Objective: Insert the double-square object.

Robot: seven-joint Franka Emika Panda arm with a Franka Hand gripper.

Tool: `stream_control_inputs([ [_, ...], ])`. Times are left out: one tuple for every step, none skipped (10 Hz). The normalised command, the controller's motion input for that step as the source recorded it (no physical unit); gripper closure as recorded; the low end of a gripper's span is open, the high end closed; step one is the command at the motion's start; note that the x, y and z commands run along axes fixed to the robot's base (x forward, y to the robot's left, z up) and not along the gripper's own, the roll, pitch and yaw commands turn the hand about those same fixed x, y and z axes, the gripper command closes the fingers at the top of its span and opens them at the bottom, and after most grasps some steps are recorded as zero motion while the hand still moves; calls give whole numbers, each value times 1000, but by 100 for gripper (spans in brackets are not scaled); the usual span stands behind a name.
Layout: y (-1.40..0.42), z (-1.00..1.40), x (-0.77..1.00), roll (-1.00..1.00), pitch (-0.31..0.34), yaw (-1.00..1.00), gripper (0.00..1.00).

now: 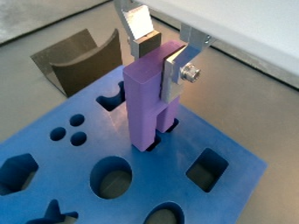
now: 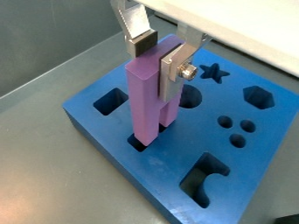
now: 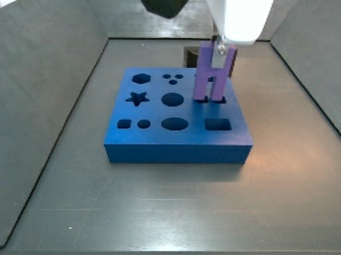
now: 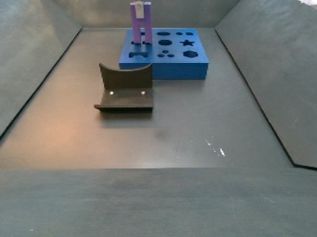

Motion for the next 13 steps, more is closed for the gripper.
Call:
stream_control_inputs([
  [-111, -240, 89, -30, 1, 0, 100],
  [-83, -234, 114, -30, 13, 0, 100],
  [-23, -306, 109, 0, 26, 0, 100],
  [0, -346, 117, 0, 49, 0, 100],
  [0, -329, 97, 9, 59, 0, 100],
  [0, -300, 0, 11, 50, 0, 100],
  [0, -297, 0, 4, 47, 0, 100],
  [0, -334, 0, 1, 34, 0, 100],
  [0, -363, 0, 46, 51, 37, 100],
  [0, -394, 26, 66, 57, 91, 100],
  [14, -431, 49, 86, 74, 63, 100],
  [20, -451, 37, 119, 81, 43, 100],
  [17, -454, 23, 143, 90, 14, 100],
])
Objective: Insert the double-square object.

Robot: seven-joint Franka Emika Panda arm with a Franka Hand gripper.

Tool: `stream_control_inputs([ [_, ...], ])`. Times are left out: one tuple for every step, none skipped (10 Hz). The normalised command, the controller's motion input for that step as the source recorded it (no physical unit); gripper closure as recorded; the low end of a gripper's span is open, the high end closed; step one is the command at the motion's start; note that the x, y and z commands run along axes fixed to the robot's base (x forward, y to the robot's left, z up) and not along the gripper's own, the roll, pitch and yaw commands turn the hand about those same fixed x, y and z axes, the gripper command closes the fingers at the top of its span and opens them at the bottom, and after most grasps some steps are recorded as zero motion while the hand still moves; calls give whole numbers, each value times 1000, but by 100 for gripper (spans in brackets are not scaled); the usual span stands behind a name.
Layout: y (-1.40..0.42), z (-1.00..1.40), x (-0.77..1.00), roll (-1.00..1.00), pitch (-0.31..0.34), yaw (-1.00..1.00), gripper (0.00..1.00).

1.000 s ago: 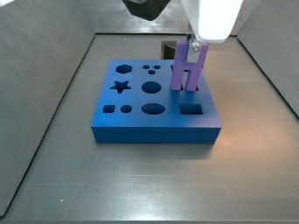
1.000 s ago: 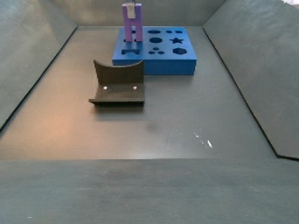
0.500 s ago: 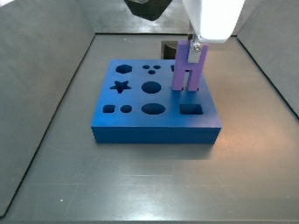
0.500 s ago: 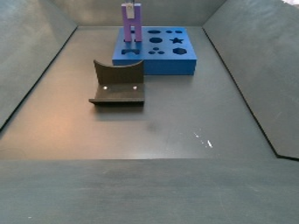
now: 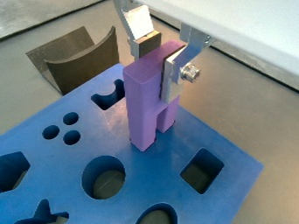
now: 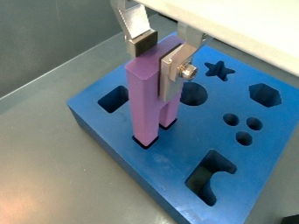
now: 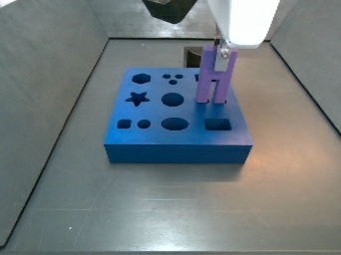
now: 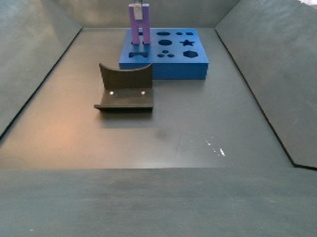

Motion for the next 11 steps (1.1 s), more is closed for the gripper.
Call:
stream_control_inputs([
  [23, -454, 66, 126, 100, 0, 100],
  [0, -483, 43, 87, 87, 0, 100],
  [0, -554, 60, 67, 91, 0, 100],
  [0, -600, 71, 67, 94, 0, 100],
  [0, -657, 97, 21, 84, 0, 100],
  [0, -631, 29, 24, 70, 0, 100],
  [0, -594, 0, 29, 60, 0, 100],
  [0, -554, 0, 14, 50, 0, 100],
  [-6, -420, 0, 0, 34, 0, 100],
  [0, 0, -40, 10, 0, 0, 100],
  [0, 0, 0, 0, 0, 0, 100],
])
